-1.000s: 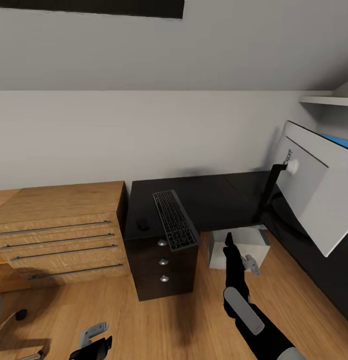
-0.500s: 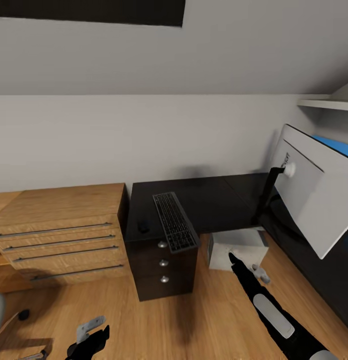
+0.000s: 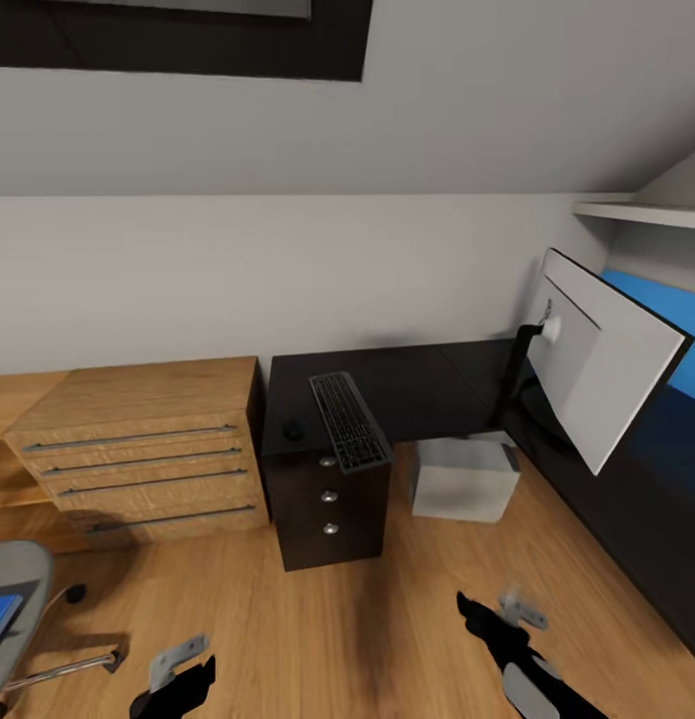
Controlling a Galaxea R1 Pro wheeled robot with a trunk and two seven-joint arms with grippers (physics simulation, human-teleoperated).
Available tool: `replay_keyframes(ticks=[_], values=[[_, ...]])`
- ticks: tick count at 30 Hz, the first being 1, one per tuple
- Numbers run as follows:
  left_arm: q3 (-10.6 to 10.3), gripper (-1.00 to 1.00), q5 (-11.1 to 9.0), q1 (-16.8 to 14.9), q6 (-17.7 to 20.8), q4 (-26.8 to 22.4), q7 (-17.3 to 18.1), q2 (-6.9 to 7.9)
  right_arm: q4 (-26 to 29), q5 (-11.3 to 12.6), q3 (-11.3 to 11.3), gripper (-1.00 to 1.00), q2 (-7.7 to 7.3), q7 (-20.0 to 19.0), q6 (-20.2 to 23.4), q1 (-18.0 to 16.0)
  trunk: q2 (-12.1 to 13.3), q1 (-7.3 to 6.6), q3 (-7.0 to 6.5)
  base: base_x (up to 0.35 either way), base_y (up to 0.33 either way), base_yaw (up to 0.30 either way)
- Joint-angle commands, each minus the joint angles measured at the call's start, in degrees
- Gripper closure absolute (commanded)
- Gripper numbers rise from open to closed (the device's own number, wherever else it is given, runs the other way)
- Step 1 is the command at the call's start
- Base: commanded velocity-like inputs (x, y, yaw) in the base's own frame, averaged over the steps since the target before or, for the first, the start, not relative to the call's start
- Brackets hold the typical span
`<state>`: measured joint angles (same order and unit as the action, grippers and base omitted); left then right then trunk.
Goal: In the bedroom, organize the workspace by keeping the computer under the desk, ensuring the monitor is on the desk, placing the keyboard on the desk next to the monitor, placing the mouse on the desk next to the keyboard, moving the folder from the swivel chair onto the desk next to the mouse, stacking the notebook on top of the folder with the pen on top of the notebook, and positioning the swivel chair next to the desk.
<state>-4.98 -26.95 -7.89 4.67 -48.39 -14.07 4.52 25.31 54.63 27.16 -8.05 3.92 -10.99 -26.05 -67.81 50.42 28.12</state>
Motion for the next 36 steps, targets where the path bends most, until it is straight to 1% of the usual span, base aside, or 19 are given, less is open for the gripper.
replay_keyframes(ticks=[1, 3, 4, 6, 7, 8, 10, 13, 18, 21, 23, 26, 27, 28, 29, 30, 33, 35, 36], values=[[-0.29, -1.0, -0.44, -0.02, 0.19, -0.05, -0.56, 0.09, -1.27, -1.66, 0.45, -1.0, 0.54, 0.59, -0.5, -0.05, 0.37, -0.26, -0.13, -0.337, 0.0, 0.0], [-0.27, -1.0, -0.45, -0.02, 0.24, 0.09, -0.61, 0.11, -3.64, -5.52, 0.48, -1.0, 1.52, 1.08, -1.31, -0.05, 1.18, -0.7, -0.49, -0.331, 0.0, 0.0], [-0.23, -1.0, -0.46, -0.02, 0.34, 0.31, -0.69, 0.14, -5.63, -9.39, 0.58, -1.0, 2.46, 1.89, -2.4, -0.05, 1.58, -0.92, -0.67, -0.245, 0.0, 0.0], [-0.14, -1.0, -0.5, -0.02, 0.76, 0.8, -0.82, 0.19, -7.22, -13.39, 0.7, -1.0, 3.55, 3.19, -3.8, -0.06, 2.38, -1.36, -1.03, -0.176, 0.0, 0.0], [0.0, -1.0, -0.53, -0.02, 2.87, 2.62, -1.25, 0.32, -10.43, -21.24, 0.72, -1.0, 6.02, 6.83, -7.78, -0.06, 2.78, -1.58, -1.2, -0.064, 0.0, 0.0], [0.02, -1.0, -0.54, -0.02, 4.12, 3.88, -1.43, 0.33, -12.67, -24.56, 0.69, -1.0, 6.91, 8.98, -10.06, -0.06, 3.18, -1.8, -1.38, -0.041, 0.0, 0.0], [0.07, -1.0, -0.52, -0.01, 5.27, 5.78, -1.53, 0.29, -16.1, -28.01, 0.52, -1.0, 7.63, 11.91, -13.15, -0.06, 3.98, -2.24, -1.74, -0.027, 0.0, 0.0], [0.02, -1.0, -0.49, 0.01, 5.92, 7.89, -1.5, 0.21, -18.6, -30.13, 0.27, -1.0, 7.98, 14.35, -16.46, -0.06, 5.19, -2.9, -2.28, -0.013, 0.0, 0.0], [-0.21, -1.0, -0.39, -0.01, 5.93, 11.82, -1.35, 0.05, -19.89, -31.03, 0.13, -1.0, 8.15, 15.44, -18.7, -0.06, 7.19, -4.0, -3.18, -0.005, 0.0, 0.0], [-0.34, -1.0, -0.25, -0.01, 4.64, 15.33, -1.29, -0.08, -20.3, -31.37, 0.21, -1.0, 8.19, 15.61, -19.63, -0.06, 8.39, -4.65, -3.72, -0.002, 0.0, 0.0], [-0.43, -1.0, -0.17, -0.01, 2.37, 17.64, -1.25, -0.16, -20.57, -31.55, 0.31, -1.0, 8.33, 15.67, -20.34, -0.06, 9.2, -5.09, -4.08, -0.001, 0.0, 0.0], [-0.52, -1.0, -0.17, -0.02, -2.61, 20.05, -1.19, -0.18, -20.87, -31.68, 0.41, -1.0, 8.5, 15.69, -21.39, -0.06, 10.4, -5.75, -4.62, 0.0, 0.0, 0.0], [-0.54, -1.0, -0.19, -0.02, -7.02, 21.43, -1.13, -0.24, -21.02, -31.76, 0.53, -1.0, 8.66, 15.66, -22.05, -0.06, 10.8, -5.97, -4.8, 0.0, 0.0, 0.0], [-0.54, -1.0, -0.18, -0.02, -8.83, 21.99, -1.1, -0.26, -21.09, -31.83, 0.59, -1.0, 8.72, 15.63, -22.28, -0.06, 11.2, -6.19, -4.97, 0.0, 0.0, 0.0], [-0.58, -1.0, -0.02, 0.0, -10.45, 22.48, -1.16, -0.3, -21.14, -31.89, 0.64, -1.0, 8.78, 15.62, -22.49, -0.06, 11.6, -6.41, -5.15, 0.0, 0.0, 0.0], [-0.59, -1.0, 0.17, 0.0, -10.8, 22.58, -1.23, -0.31, -21.15, -31.88, 0.65, -1.0, 8.8, 15.61, -22.54, -0.06, 12.0, -6.63, -5.33, 0.0, 0.0, 0.0], [-0.59, -1.0, 1.51, 0.02, -11.56, 22.78, -1.37, -0.43, -21.15, -31.85, 0.68, -1.0, 8.78, 15.6, -22.81, -0.06, 13.21, -7.29, -5.87, 0.0, 0.0, 0.0], [-0.53, -1.0, 3.48, 0.0, -12.02, 22.88, -1.53, -0.63, -21.12, -31.72, 0.69, -1.0, 8.81, 15.63, -23.67, -0.06, 14.01, -7.73, -6.23, 0.0, 0.0, 0.0], [-0.41, -1.0, 6.17, 0.01, -12.39, 22.97, -1.71, -1.57, -21.17, -31.52, 0.64, -1.0, 9.6, 15.67, -26.19, -0.06, 14.41, -7.95, -6.41, 0.0, 0.0, 0.0]])
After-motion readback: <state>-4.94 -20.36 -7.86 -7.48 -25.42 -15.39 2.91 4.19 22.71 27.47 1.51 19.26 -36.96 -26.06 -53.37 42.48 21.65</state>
